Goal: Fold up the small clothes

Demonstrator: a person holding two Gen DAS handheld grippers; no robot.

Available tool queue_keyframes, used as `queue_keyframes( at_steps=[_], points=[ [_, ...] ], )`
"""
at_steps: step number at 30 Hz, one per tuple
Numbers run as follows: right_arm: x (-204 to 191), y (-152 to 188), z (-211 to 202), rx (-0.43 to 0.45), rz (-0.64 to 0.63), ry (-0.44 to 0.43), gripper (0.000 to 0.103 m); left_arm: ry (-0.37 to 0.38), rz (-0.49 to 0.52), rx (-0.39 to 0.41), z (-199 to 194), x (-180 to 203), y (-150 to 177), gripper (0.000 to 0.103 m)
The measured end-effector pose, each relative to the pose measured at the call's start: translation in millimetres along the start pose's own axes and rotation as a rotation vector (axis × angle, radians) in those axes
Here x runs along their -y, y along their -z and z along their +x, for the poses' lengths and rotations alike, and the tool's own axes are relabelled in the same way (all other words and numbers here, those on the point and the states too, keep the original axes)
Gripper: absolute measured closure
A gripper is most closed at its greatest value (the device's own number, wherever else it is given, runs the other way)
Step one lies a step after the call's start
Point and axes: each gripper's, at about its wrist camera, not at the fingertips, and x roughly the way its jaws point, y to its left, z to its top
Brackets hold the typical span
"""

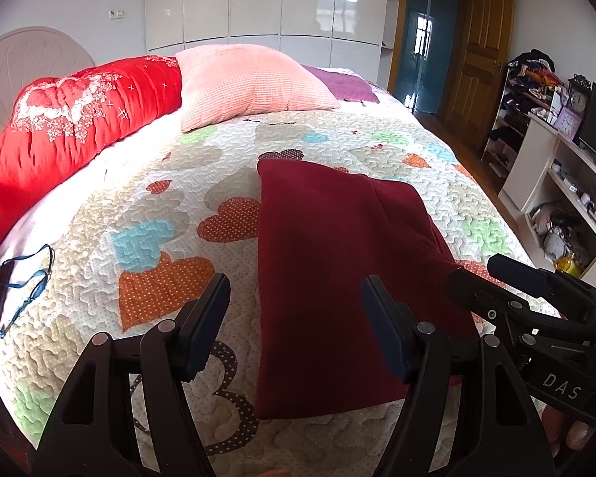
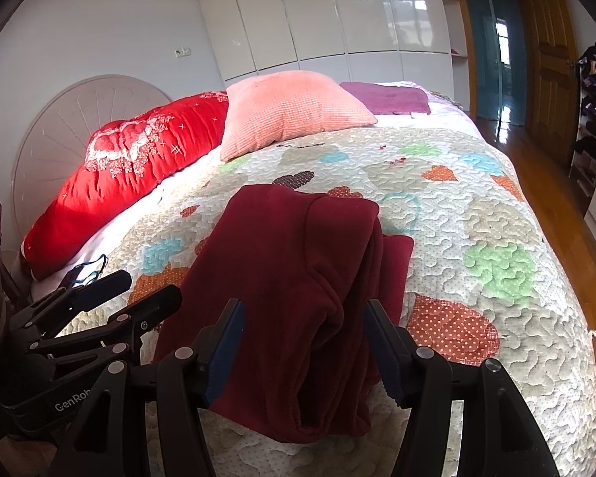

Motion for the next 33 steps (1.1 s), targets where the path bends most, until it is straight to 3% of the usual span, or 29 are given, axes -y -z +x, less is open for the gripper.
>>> queue_keyframes(
  at_steps=[23, 27, 33],
  points=[
    [12, 4, 12, -0.035, 0.022, -0.028, 0.043, 0.008, -0.036, -0.005, 11, -16, 2, 0.034],
    [44, -2, 10, -0.028, 0.024, 0.057, 0.043, -0.031, -0.040, -0.035, 21, -40, -5, 0.034],
    [135, -5, 32, -0.074, 0.114, 0.277, 0.039, -0.138, -0.081, -0.077, 54, -104, -14, 0.034]
  ],
)
